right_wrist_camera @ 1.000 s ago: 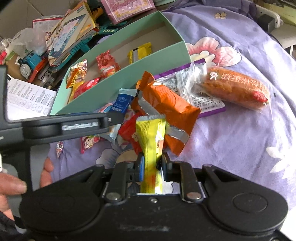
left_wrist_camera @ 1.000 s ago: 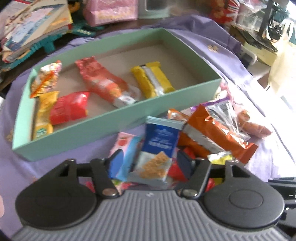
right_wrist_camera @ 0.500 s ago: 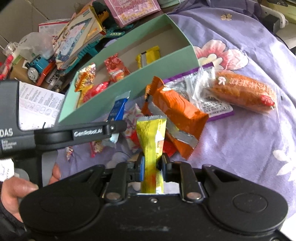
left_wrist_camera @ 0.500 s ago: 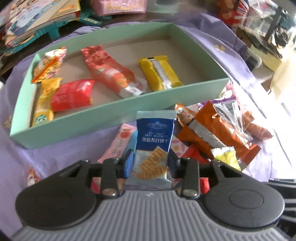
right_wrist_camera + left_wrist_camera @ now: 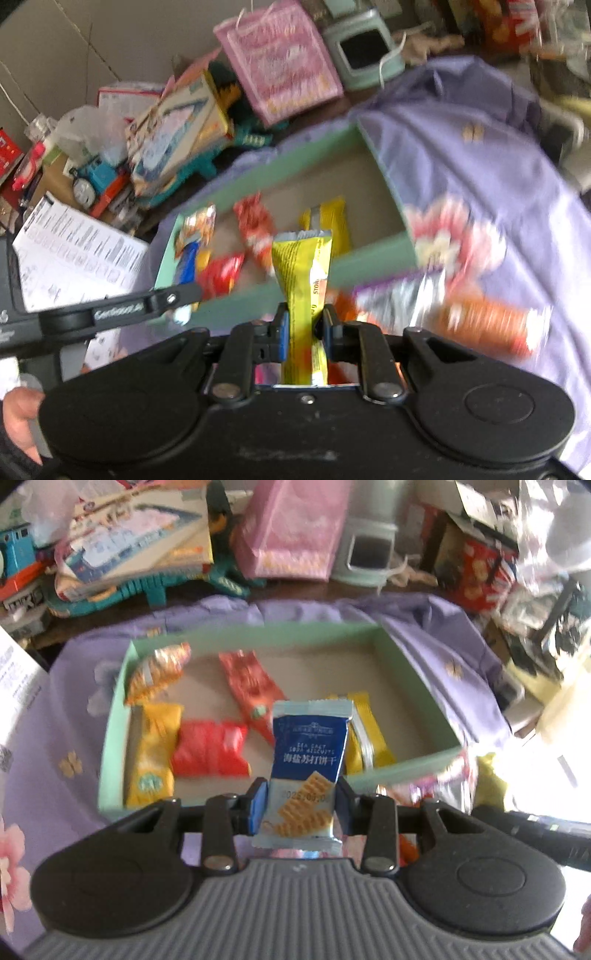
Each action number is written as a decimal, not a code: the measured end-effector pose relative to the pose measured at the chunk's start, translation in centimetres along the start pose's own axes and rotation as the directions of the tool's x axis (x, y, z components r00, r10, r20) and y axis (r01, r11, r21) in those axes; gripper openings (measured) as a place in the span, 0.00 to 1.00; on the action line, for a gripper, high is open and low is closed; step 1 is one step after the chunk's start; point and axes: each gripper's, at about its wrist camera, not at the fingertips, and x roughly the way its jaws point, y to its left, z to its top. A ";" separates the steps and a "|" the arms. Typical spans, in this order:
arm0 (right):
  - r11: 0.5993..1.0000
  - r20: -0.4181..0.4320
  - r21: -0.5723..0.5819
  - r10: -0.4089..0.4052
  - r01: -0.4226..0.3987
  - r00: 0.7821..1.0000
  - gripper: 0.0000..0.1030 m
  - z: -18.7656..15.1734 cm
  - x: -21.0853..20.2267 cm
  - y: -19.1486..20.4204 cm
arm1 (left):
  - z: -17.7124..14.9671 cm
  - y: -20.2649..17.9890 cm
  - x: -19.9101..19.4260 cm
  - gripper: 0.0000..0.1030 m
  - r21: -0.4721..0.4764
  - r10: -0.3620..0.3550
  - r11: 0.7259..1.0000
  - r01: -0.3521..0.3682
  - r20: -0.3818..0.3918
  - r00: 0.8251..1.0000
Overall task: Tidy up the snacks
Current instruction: 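Carry blue biscuit pack and yellow stick snack over the green tray, then open left tool over tray dropping biscuit pack while right tool drops stick snack, then grasp orange-silver wafer bag with left tool while right tool grasps orange sausage cake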
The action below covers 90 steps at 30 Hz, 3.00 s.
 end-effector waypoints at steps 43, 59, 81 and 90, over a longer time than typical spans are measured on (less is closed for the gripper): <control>0.991 0.013 -0.080 -0.106 0.107 0.994 1.00 9.2 7.6 -0.8 | 4.7 2.0 6.8 1.00 -0.060 0.143 0.988 -0.146 -0.041 0.989; 0.986 0.039 0.023 -0.164 0.163 0.986 1.00 5.6 1.5 -5.4 | -0.1 -5.0 5.3 1.00 0.060 0.068 0.996 -0.062 -0.108 0.992; 0.980 -0.105 0.158 -0.108 0.124 0.989 0.99 -1.3 4.5 -12.5 | -5.9 -12.7 8.8 1.00 0.194 0.077 0.980 -0.045 -0.161 0.984; 0.979 -0.148 0.182 -0.062 0.089 0.987 0.97 -5.0 3.4 -10.5 | -8.6 -9.3 8.9 1.00 0.218 0.121 0.973 -0.075 -0.205 0.971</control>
